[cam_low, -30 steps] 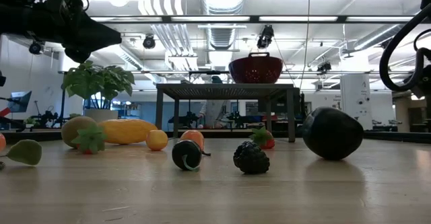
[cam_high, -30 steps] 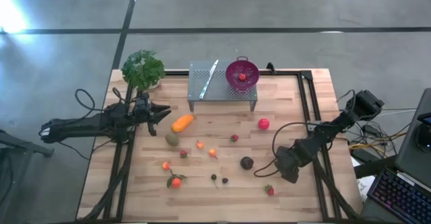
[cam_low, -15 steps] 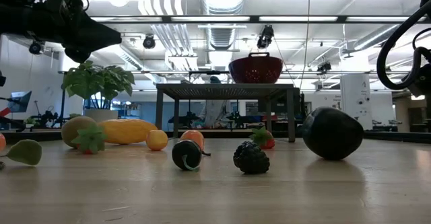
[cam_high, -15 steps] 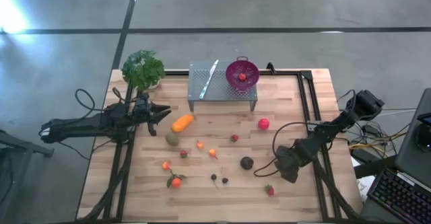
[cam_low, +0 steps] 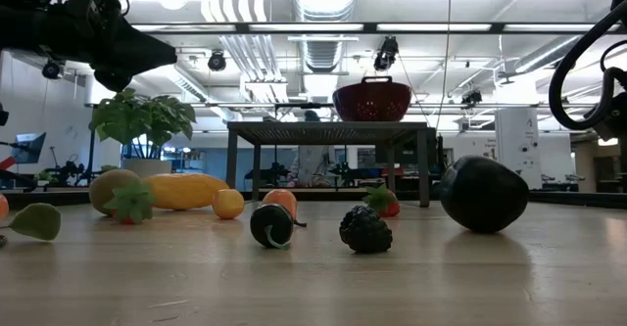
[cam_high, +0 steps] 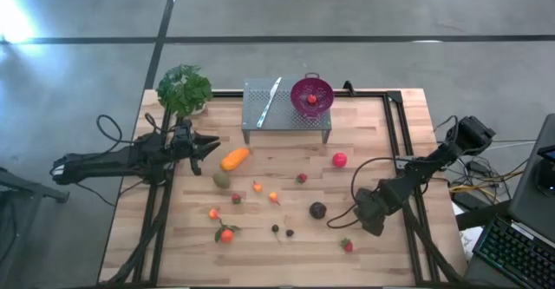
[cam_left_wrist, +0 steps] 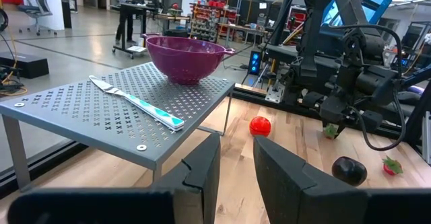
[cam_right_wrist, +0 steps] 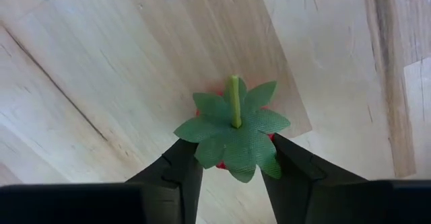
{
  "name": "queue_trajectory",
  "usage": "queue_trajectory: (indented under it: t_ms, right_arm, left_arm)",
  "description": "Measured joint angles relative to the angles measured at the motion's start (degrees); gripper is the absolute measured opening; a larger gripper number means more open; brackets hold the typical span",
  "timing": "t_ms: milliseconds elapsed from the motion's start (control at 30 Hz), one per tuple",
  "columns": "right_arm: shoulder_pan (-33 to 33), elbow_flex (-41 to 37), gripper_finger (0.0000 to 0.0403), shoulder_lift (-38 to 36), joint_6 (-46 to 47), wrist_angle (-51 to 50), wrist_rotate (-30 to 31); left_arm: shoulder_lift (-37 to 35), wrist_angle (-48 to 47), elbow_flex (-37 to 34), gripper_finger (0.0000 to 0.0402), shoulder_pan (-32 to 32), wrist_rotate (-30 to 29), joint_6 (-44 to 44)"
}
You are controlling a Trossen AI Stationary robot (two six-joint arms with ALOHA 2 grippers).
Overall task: Pick & Place Fruit
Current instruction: Put the red strawberry into the violet strainer bowl on the shelf
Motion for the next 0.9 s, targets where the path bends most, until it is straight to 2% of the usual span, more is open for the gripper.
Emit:
queue_trajectory:
  t_ms: [200, 700, 800, 900]
  right_arm:
    - [-0.25, -0.22, 0.0122, -1.83, -1.70, 0.75, 1.38]
    - [-2.45, -0.11, 0.0050, -8.62, -3.83, 0.71, 4.71]
    - [-2.47, -0.09, 0.0054, -8.49, -3.01, 0.73, 4.67]
    - [-2.47, -0.09, 0.0076, -8.51, -1.41, 1.20, 4.68]
  left_arm:
    - [0.00, 0.00, 0.00, 0.0096, 0.00, 0.02, 0.00]
    - [0.01, 0.00, 0.00, 0.0096, 0.00, 0.01, -0.01]
    - [0.00, 0.00, 0.00, 0.0096, 0.00, 0.00, 0.00]
    - [0.00, 0.00, 0.00, 0.0096, 0.00, 0.01, -0.01]
